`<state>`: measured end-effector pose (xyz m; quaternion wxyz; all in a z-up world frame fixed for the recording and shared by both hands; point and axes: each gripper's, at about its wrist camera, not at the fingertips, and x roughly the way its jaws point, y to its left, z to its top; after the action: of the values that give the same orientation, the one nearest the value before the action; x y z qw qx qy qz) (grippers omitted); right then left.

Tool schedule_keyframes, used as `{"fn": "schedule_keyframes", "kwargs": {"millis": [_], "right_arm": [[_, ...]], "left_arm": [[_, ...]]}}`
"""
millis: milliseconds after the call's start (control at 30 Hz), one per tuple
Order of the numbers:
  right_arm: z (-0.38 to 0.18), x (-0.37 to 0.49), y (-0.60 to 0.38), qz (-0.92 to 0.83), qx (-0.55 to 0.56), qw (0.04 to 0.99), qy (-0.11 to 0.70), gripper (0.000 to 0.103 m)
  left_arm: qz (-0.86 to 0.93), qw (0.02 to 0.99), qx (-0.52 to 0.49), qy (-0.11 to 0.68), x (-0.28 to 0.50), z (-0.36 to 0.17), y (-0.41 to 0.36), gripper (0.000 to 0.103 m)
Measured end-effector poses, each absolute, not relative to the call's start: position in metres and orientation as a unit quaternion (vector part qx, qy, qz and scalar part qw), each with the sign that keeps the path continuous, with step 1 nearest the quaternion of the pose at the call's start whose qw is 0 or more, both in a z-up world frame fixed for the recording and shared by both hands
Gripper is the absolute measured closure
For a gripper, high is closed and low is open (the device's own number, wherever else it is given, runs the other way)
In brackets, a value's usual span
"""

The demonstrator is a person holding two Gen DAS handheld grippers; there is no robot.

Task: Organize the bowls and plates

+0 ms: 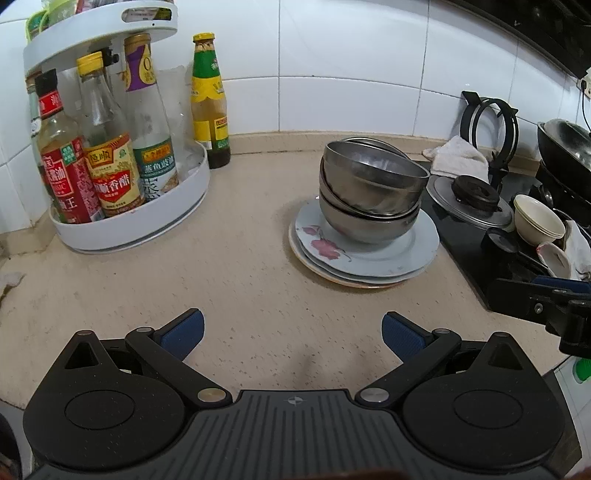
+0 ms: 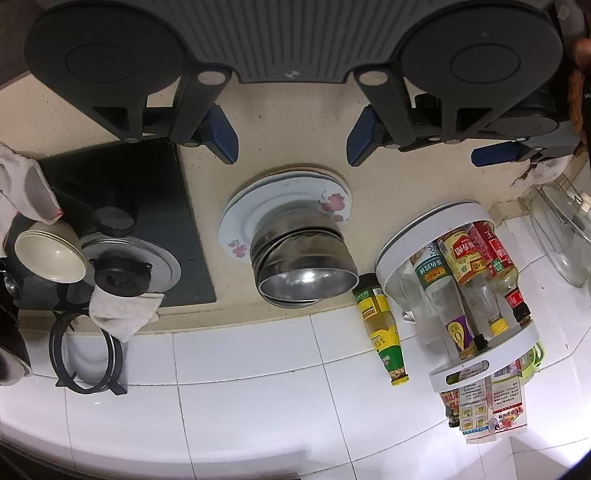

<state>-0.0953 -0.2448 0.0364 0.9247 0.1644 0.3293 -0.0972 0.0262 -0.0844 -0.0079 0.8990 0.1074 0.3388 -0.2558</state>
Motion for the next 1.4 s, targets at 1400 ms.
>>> {"fn": "schedule_keyframes", "kwargs": {"millis": [1400], "right_arm": [[0.035,-0.055,-0.275,-0.101,0.159,0.925,0.330,0.040]], "left_arm": [[-0.247,0.898,0.126,0.341,0.051,-0.003,-0.123,0.000]]}}
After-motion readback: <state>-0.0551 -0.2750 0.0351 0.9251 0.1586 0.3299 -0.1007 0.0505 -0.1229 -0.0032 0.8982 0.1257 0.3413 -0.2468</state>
